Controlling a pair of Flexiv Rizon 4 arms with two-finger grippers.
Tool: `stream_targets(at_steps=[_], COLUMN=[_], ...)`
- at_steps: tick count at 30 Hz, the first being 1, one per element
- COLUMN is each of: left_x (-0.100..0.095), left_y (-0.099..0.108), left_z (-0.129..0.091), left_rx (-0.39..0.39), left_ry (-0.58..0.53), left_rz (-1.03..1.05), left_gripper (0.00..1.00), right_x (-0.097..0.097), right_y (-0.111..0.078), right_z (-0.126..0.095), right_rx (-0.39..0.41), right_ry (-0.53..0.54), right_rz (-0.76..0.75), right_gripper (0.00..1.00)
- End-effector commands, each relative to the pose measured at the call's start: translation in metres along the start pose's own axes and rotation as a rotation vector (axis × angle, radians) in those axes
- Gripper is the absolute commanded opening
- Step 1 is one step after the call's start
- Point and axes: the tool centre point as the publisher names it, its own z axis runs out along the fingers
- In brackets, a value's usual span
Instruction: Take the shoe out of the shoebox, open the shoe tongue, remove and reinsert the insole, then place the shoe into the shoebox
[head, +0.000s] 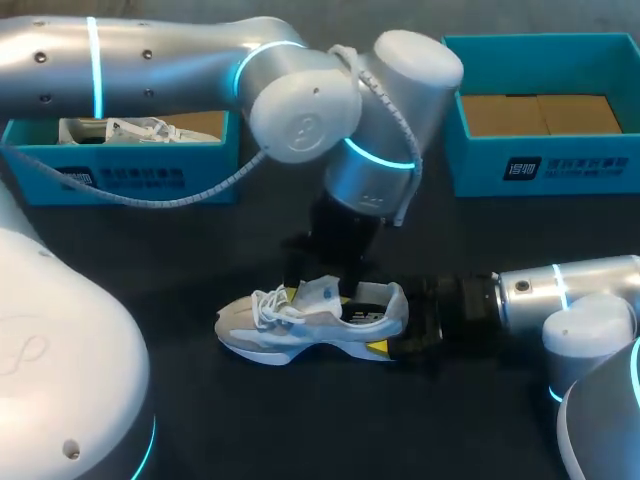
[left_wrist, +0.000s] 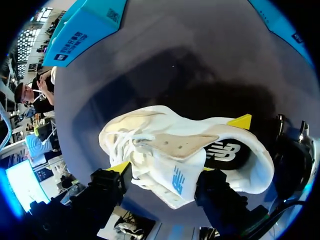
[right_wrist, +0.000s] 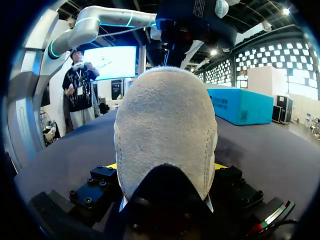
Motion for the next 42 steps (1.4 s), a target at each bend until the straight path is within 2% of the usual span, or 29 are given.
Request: stream_targets(at_steps=[1, 3, 7, 9, 14, 19, 22, 27, 32, 38, 42], left_x=[-0.02, -0.022, -0.023, -0.023, -0.023, -0.034, -0.042, -0.058, -0.075, -0.099, -0.111], left_y=[0.005, 0.005, 0.005, 0.005, 0.005, 0.003, 0.002, 0.004, 0.007, -0.002, -0.007], left_z=[-0.003, -0.004, -0.004, -0.004, -0.004, -0.005, -0.005, -0.007, -0.004, 0.009, 0.021], left_rx=[0.015, 0.015, 0.01, 0.007, 0.006, -0.001, -0.006, -0.001, 0.008, -0.033, -0.049], left_ry=[0.104, 0.12, 0.143, 0.15, 0.183, 0.238, 0.278, 0.352, 0.476, 0.657, 0.713], left_rz=[0.004, 0.005, 0.009, 0.013, 0.014, 0.009, 0.007, 0.015, 0.034, 0.027, 0.033], left_gripper=[0.63, 0.62, 0.52, 0.53, 0.43, 0.25, 0.0, 0.0, 0.0, 0.0, 0.0], right_x=[0.001, 0.001, 0.001, 0.001, 0.001, 0.001, 0.001, 0.001, 0.001, 0.001, 0.001], right_y=[0.0, 0.0, 0.0, 0.0, 0.0, 0.0, 0.0, 0.0, 0.0, 0.0, 0.0], right_z=[0.002, 0.002, 0.002, 0.002, 0.002, 0.002, 0.002, 0.002, 0.002, 0.002, 0.002], right_rx=[0.004, 0.004, 0.004, 0.004, 0.004, 0.004, 0.004, 0.004, 0.004, 0.004, 0.004], right_ry=[-0.001, -0.001, -0.001, -0.001, -0.001, -0.001, -0.001, -0.001, -0.001, -0.001, -0.001], right_rz=[0.001, 0.001, 0.001, 0.001, 0.001, 0.001, 0.001, 0.001, 0.001, 0.001, 0.001], right_gripper=[0.0, 0.0, 0.0, 0.0, 0.0, 0.0, 0.0, 0.0, 0.0, 0.0, 0.0])
